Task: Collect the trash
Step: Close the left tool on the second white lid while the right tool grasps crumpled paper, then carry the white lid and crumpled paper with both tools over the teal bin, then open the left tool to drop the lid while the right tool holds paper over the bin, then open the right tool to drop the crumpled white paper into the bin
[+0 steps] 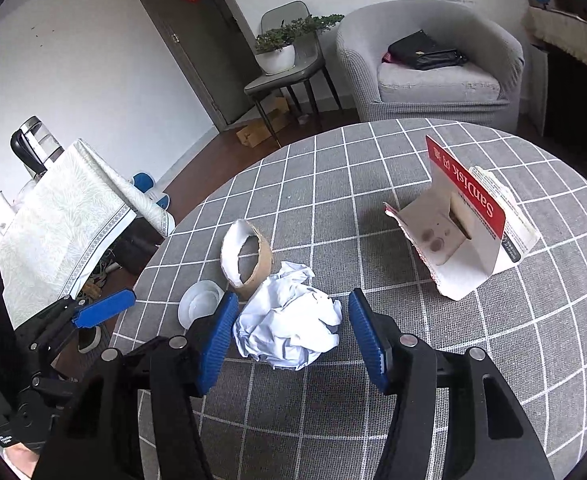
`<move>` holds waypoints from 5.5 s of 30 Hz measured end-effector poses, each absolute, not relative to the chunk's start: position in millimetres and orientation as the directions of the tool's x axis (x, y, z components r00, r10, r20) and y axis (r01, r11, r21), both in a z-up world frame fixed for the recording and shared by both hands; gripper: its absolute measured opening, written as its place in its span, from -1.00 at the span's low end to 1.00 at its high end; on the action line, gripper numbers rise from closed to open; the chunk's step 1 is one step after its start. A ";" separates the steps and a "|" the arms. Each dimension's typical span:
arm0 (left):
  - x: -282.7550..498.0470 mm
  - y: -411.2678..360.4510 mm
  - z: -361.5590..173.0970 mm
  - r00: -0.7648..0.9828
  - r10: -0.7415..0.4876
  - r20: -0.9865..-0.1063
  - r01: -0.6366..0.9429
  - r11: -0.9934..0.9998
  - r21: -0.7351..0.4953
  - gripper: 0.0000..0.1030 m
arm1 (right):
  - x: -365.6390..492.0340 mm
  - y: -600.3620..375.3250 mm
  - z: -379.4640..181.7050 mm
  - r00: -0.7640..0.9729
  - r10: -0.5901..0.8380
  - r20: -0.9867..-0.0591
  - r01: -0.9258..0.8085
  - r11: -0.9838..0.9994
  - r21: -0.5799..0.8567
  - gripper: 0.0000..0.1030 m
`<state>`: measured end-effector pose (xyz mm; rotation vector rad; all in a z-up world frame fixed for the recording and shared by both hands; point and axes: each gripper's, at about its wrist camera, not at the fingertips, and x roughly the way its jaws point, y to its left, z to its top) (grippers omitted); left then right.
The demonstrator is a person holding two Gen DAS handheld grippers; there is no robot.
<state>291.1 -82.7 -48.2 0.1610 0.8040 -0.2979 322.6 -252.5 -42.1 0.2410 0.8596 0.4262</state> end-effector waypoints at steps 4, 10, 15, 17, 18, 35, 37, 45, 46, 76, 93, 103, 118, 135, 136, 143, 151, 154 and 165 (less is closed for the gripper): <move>296.3 -93.7 -49.9 0.654 -0.173 -0.737 0.357 0.929 0.099 0.36 | 322.2 -249.1 -43.2 0.564 0.473 -0.677 -0.271 0.880 0.389 0.00; 300.3 -109.2 -54.4 0.642 -0.172 -0.747 0.402 0.905 0.138 0.34 | 321.9 -257.0 -42.0 0.573 0.490 -0.657 -0.263 0.869 0.419 -0.05; 307.3 -117.4 -60.3 0.625 -0.163 -0.764 0.413 0.899 0.146 0.24 | 321.6 -273.2 -41.5 0.578 0.517 -0.631 -0.241 0.848 0.473 -0.05; 310.6 -118.3 -60.3 0.621 -0.170 -0.765 0.412 0.901 0.135 0.20 | 321.2 -277.9 -42.2 0.581 0.520 -0.626 -0.234 0.844 0.483 -0.05; 312.3 -118.9 -60.7 0.619 -0.171 -0.766 0.412 0.902 0.131 0.18 | 321.3 -279.5 -42.6 0.580 0.524 -0.624 -0.233 0.841 0.489 -0.05; 315.8 -111.0 -64.8 0.588 -0.206 -0.782 0.386 0.921 0.048 -0.18 | 316.3 -276.0 -32.9 0.598 0.522 -0.608 -0.253 0.843 0.475 -0.05; 313.8 -105.3 -63.2 0.597 -0.201 -0.777 0.362 0.931 0.037 -0.18 | 314.6 -273.4 -29.4 0.606 0.513 -0.608 -0.259 0.850 0.459 -0.05; 288.7 -87.5 -53.7 0.622 -0.192 -0.760 0.321 0.947 0.024 -0.18 | 307.1 -260.1 -15.6 0.631 0.493 -0.599 -0.289 0.866 0.408 -0.05; 284.8 -84.8 -53.1 0.628 -0.177 -0.758 0.312 0.949 0.037 -0.18 | 306.1 -258.1 -14.0 0.632 0.494 -0.597 -0.294 0.866 0.405 -0.05; 252.6 69.1 -39.7 0.690 -0.011 -0.724 0.033 0.999 0.016 -0.18 | 279.3 -128.8 0.2 0.483 0.686 -0.545 -0.559 0.720 0.411 -0.05; 231.9 153.3 -88.0 0.579 0.032 -0.815 -0.034 0.999 0.015 -0.18 | 269.4 -26.7 -11.7 0.366 0.732 -0.575 -0.658 0.640 0.396 -0.05; 226.7 184.5 -129.1 0.467 0.048 -0.883 -0.038 0.999 0.034 -0.18 | 262.6 11.5 -30.0 0.319 0.702 -0.637 -0.695 0.630 0.346 -0.05; 212.9 199.9 -205.7 0.248 0.067 -0.966 0.045 0.996 0.081 -0.18 | 263.0 43.9 -53.9 0.285 0.635 -0.718 -0.696 0.652 0.300 -0.05; 193.4 215.0 -240.0 0.168 0.059 -0.984 0.078 0.994 0.073 0.04 | 269.2 75.7 -76.9 0.228 0.605 -0.763 -0.689 0.654 0.312 -0.05; 192.5 216.6 -237.4 0.176 0.059 -0.983 0.073 0.995 0.073 0.04 | 269.5 77.1 -79.0 0.226 0.601 -0.767 -0.687 0.656 0.312 -0.05; 190.1 228.7 -206.1 0.272 0.044 -0.961 0.025 0.998 0.053 0.04 | 272.0 86.8 -99.0 0.204 0.568 -0.797 -0.681 0.668 0.301 -0.05; 188.1 242.1 -169.5 0.377 0.026 -0.926 -0.017 1.000 0.021 0.04 | 275.6 99.8 -127.0 0.170 0.521 -0.837 -0.672 0.682 0.287 -0.05; 187.9 245.9 -156.2 0.411 0.027 -0.911 -0.036 0.999 0.013 0.02 | 276.4 105.4 -141.0 0.155 0.498 -0.853 -0.669 0.688 0.280 -0.05; 182.1 243.5 -96.1 0.562 0.023 -0.827 -0.069 0.997 -0.019 -0.15 | 271.4 114.9 -187.2 0.095 0.409 -0.907 -0.669 0.701 0.246 -0.05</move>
